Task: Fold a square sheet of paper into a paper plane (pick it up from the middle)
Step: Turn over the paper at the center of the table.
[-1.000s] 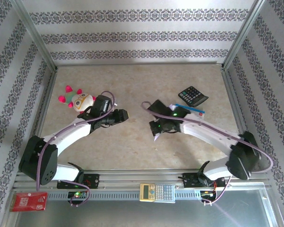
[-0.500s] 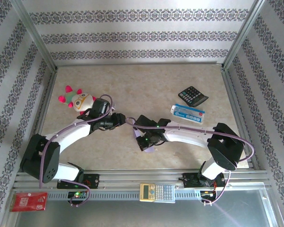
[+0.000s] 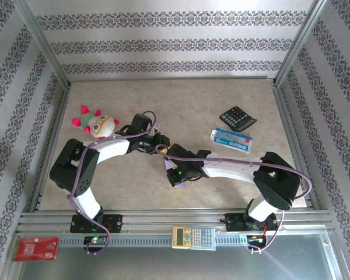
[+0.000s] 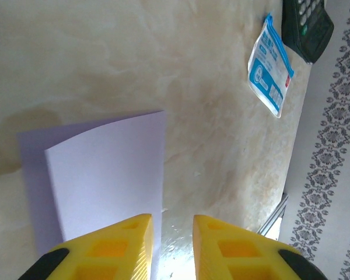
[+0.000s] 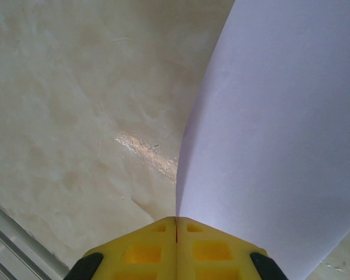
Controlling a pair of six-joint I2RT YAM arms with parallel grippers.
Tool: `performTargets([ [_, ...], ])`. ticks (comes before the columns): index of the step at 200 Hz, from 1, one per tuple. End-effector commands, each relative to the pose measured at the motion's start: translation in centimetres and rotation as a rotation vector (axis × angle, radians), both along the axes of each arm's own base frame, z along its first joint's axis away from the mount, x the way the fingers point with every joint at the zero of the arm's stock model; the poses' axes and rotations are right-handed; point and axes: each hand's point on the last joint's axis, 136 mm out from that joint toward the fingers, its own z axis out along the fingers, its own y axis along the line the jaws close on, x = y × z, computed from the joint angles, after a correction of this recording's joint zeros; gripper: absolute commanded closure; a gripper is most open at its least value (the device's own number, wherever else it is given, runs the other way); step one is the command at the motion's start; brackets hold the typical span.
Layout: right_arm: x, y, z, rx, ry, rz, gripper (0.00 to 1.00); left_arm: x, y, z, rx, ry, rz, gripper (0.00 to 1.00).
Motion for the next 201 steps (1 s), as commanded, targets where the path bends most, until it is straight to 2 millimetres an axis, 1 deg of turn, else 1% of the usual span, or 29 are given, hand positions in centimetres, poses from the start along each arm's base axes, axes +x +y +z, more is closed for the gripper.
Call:
performTargets([
  [1,-0.1,-0.1,-0.6,0.001,0.002,-0.013,0.93,0.2,-1.5,-0.3,-0.016,0.008,-0.040,0.75],
  [29,0.0,0.0,-0.8,0.006,0.003,-0.010,0.91,0.3,-1.6,-2.6,0.029,0.047,-0.075,0.75],
  [60,0.3,0.2,-0.9,0.014,0.000,-0.009,0.89,0.0,-1.6,-4.3,0.061,0.081,-0.110,0.76],
  [111,0.4,0.1,-1.0,0.031,-0.003,-0.015,0.87,-0.5,-1.1,-5.8,0.109,0.106,-0.139,0.76],
  [166,0.6,-0.2,-0.8,0.048,-0.012,-0.019,0.85,-0.8,-0.9,-6.8,0.125,0.119,-0.146,0.77],
  [201,1.1,-0.3,-0.2,0.075,-0.009,-0.029,0.92,-1.2,-0.6,-7.7,0.148,0.133,-0.158,0.78],
])
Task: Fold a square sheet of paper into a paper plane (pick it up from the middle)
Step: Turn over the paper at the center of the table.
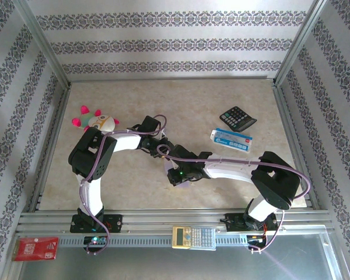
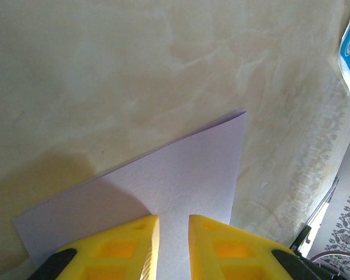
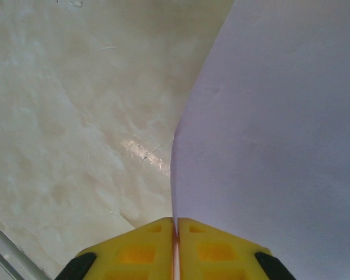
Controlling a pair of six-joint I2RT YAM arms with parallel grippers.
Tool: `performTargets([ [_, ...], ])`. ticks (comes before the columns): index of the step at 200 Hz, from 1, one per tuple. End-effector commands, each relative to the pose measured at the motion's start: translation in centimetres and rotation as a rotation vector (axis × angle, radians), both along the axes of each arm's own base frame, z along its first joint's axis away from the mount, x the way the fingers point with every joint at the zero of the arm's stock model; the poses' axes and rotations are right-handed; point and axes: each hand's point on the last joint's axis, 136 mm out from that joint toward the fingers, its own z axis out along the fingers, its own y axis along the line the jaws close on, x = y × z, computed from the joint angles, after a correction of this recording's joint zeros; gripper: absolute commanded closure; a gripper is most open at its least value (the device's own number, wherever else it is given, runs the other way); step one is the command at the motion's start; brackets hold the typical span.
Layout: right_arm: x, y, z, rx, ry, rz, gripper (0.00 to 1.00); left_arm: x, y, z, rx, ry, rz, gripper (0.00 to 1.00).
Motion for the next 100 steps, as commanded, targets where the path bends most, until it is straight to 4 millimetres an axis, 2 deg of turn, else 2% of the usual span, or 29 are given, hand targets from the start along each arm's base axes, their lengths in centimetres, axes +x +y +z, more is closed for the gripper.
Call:
performTargets([
  [1,0.4,0.0,0.9,0.042,-0.003,-0.006,0.92,-1.1,0.5,-1.9,0.049,0.046,-0.035,0.78],
  [62,1.8,-0.8,1.2,0.122,0.053,-0.048,0.93,-1.7,0.9,-3.1,0.084,0.062,-0.067,0.79],
  [100,2.6,-1.8,0.8,0.145,0.094,-0.069,0.92,-1.8,1.0,-3.2,0.094,0.060,-0.078,0.79],
])
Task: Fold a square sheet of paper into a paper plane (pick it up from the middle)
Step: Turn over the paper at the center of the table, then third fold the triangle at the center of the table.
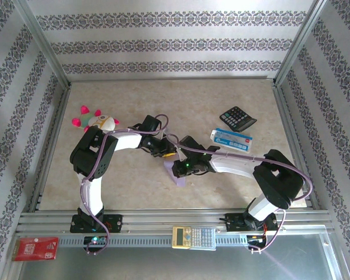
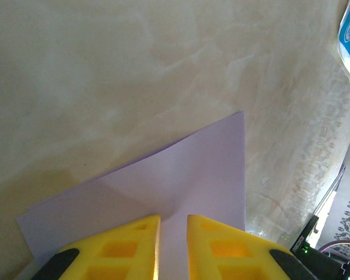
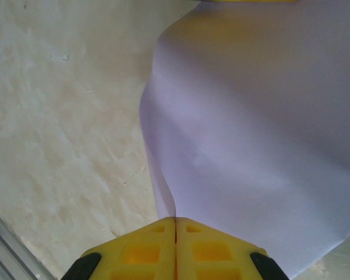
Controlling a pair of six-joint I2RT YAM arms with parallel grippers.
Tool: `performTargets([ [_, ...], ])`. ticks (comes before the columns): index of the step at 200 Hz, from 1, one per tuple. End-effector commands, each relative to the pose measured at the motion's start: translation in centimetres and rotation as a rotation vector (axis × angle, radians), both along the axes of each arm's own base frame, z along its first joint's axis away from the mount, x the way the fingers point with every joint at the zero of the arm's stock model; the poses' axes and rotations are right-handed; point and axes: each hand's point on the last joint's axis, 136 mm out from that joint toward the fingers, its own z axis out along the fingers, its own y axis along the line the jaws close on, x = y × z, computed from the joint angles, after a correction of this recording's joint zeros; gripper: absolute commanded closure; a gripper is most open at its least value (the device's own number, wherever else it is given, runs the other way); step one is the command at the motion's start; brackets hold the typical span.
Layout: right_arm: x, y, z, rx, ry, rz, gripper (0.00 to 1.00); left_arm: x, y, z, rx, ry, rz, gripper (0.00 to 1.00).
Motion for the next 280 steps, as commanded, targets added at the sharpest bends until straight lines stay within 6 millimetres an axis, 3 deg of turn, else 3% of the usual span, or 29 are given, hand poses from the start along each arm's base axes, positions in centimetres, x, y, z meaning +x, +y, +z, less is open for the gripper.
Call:
performTargets([
  [1,0.0,-0.2,0.2,0.046,0.022,0.015,0.92,-1.9,1.3,-3.1,0.099,0.083,-0.020,0.79],
  [88,-1.0,0.5,2.3,0.145,0.028,0.109,0.90,-1.6,1.6,-3.1,0.126,0.069,-0.030,0.79],
  [166,0.2,-0.5,1.5,0.110,0.044,0.073,0.96,-1.7,1.6,-3.2,0.129,0.069,-0.034,0.79],
  [280,1.9,-1.4,0.3,0.071,0.073,0.080,0.93,-1.8,1.8,-3.2,0.139,0.066,-0.039,0.79],
])
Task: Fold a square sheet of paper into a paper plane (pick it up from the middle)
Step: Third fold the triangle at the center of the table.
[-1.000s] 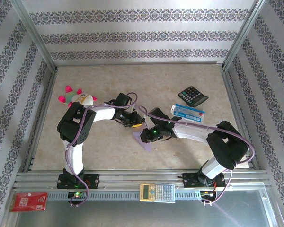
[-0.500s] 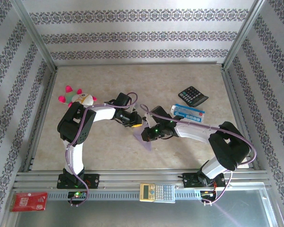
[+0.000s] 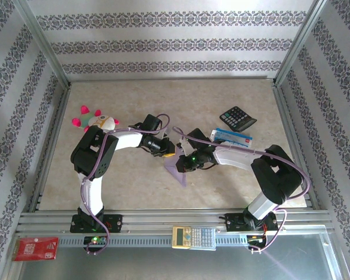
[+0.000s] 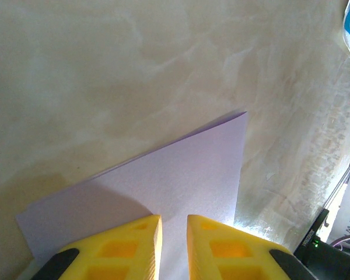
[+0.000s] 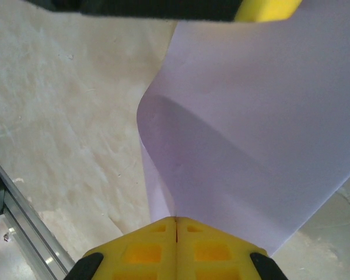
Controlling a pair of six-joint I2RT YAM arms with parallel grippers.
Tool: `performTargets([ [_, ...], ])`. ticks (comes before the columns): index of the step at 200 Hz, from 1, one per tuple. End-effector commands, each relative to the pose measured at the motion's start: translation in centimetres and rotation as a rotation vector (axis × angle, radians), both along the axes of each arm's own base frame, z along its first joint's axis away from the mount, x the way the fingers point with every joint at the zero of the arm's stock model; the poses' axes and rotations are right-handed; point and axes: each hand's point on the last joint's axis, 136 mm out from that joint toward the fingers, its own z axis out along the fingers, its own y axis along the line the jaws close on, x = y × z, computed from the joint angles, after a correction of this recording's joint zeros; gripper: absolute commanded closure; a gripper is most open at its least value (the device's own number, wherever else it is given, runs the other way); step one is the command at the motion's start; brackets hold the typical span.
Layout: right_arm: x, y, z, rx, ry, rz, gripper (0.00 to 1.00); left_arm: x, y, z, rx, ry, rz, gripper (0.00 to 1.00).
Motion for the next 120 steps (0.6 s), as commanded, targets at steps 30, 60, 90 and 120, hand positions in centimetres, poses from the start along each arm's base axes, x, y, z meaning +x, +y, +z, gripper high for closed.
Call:
performTargets([
  [30,1.1,-0.2,-0.2,-0.016,-0.003,0.023,0.93,-1.7,1.8,-3.1,0.122,0.077,-0.001,0.79],
  [60,1.3,-0.4,-0.6,-0.039,-0.005,0.027,0.93,-1.8,1.7,-3.0,0.121,0.080,-0.001,0.79],
  [90,1.7,-0.8,-1.0,-0.061,-0.008,0.027,0.93,-1.8,1.8,-3.0,0.123,0.079,-0.001,0.78],
  [120,1.8,-1.1,-1.6,-0.082,-0.001,0.028,0.93,-1.8,1.8,-3.0,0.127,0.077,-0.002,0.78],
])
